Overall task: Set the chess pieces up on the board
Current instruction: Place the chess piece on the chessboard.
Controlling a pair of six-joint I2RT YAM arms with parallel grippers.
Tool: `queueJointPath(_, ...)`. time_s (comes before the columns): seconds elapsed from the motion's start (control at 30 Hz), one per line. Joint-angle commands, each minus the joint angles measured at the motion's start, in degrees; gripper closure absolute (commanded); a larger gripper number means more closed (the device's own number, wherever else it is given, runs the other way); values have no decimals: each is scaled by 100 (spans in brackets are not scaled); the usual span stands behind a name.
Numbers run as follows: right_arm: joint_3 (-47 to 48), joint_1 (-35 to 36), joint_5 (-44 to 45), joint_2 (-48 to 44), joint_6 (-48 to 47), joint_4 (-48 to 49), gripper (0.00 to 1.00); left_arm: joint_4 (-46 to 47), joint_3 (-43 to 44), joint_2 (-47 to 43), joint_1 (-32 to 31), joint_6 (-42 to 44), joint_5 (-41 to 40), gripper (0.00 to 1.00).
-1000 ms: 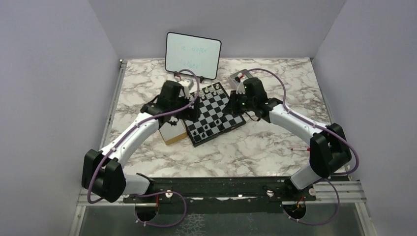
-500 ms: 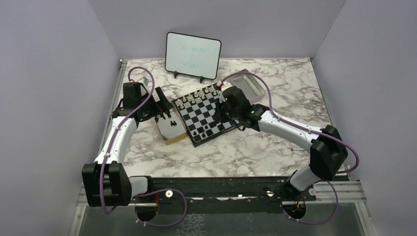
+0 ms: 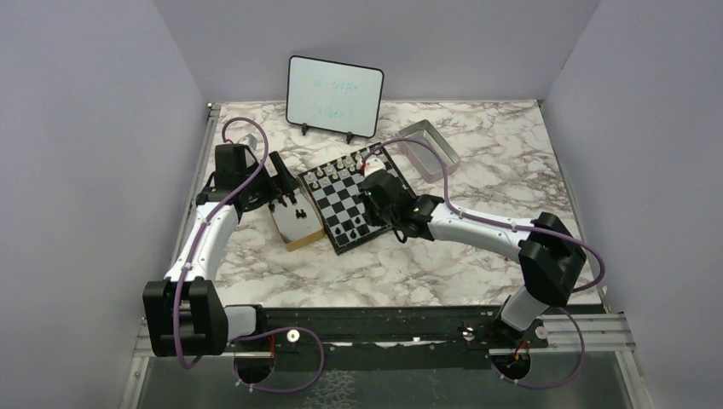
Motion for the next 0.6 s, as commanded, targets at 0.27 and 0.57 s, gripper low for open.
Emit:
queueJointPath(0.27, -716, 414, 1027, -12, -143, 1074, 91, 247, -314, -1, 17, 69, 106, 1)
queueJointPath(0.57, -1069, 479, 1321, -138, -246, 1692, 91, 292, -346, 25, 17, 69, 231, 1)
